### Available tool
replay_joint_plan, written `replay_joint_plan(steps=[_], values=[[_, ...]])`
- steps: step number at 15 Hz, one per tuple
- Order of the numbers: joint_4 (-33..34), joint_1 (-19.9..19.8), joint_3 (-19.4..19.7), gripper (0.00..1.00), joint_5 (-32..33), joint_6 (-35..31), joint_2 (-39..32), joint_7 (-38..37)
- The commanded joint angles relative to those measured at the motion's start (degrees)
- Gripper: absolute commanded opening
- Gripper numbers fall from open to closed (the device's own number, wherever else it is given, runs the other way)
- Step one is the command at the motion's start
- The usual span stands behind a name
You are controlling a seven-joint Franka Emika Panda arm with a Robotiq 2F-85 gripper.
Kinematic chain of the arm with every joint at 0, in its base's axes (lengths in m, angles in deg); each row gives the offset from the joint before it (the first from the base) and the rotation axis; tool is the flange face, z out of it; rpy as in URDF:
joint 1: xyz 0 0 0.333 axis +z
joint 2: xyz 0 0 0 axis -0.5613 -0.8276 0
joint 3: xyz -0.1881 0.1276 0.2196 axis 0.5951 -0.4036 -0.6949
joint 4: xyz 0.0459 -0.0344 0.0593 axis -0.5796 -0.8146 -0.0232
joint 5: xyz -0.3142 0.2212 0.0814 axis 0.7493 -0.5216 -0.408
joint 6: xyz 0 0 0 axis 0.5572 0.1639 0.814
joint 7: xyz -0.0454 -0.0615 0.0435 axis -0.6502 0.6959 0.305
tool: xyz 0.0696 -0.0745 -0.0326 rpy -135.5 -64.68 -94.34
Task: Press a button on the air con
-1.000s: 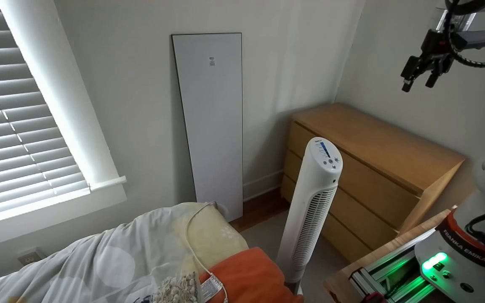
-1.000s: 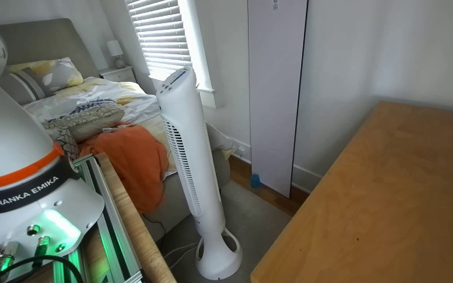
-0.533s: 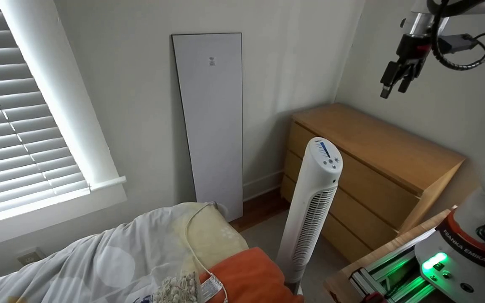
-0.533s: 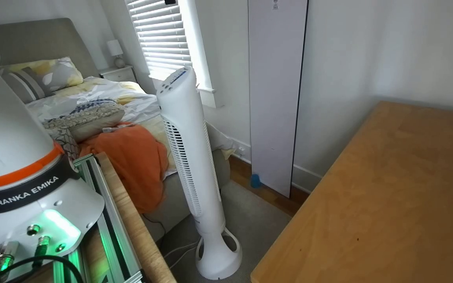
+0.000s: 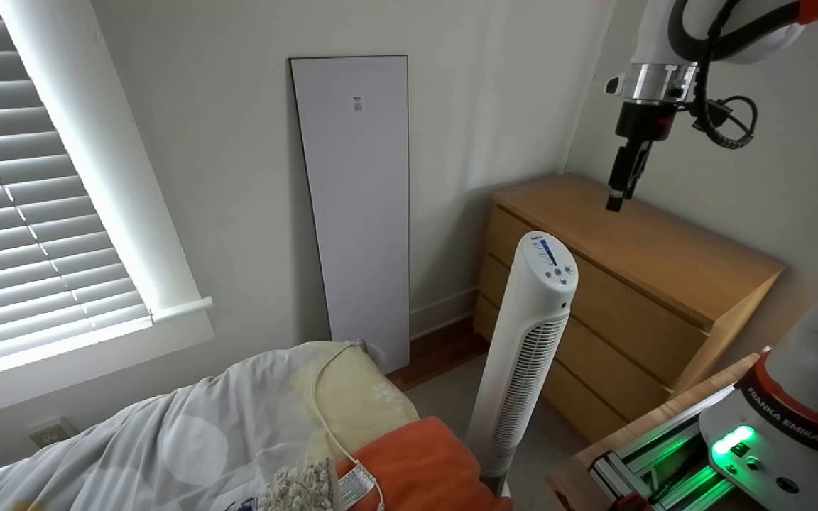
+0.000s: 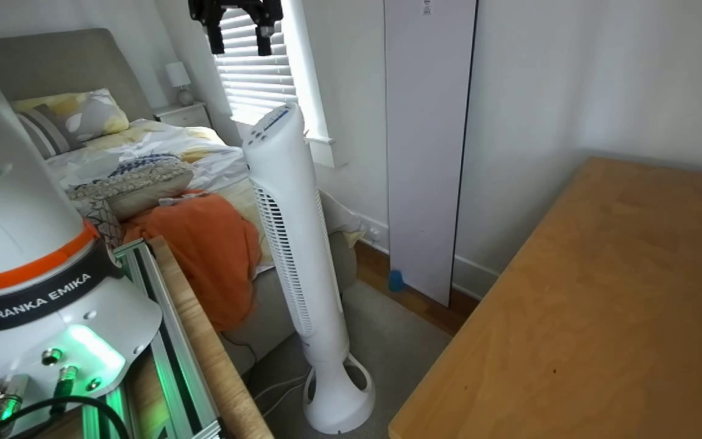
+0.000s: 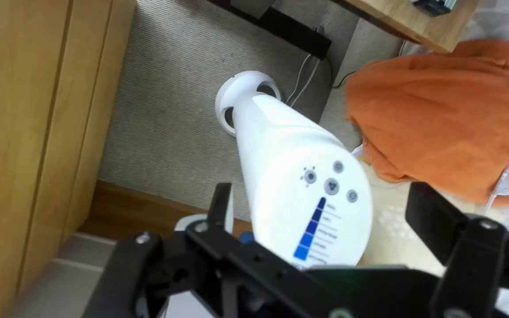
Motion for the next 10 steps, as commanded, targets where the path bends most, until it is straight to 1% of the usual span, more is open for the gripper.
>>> replay_joint_plan(steps=[1, 2, 3, 4, 5, 9, 10], values=[[-2.0, 3.0, -1.0, 0.75, -2.8, -0.7, -1.9, 4.7], [-2.7, 3.6, -1.4, 0.71, -3.3, -1.6, -2.5, 5.5], [-3.1, 4.1, -1.9, 0.71, -3.6, -1.9, -3.0, 5.7], [-3.6, 4.5, -2.6, 0.64, -3.9, -2.3, -3.6, 5.5], [-4.0, 4.6, -3.3, 0.54, -4.0, -3.1, -4.4, 4.6], [-5.4, 5.0, -5.1, 0.24, -5.1, -6.6, -7.1, 2.8], [-6.1, 4.7, -5.9, 0.16, -4.8, -9.1, -7.6, 1.6]])
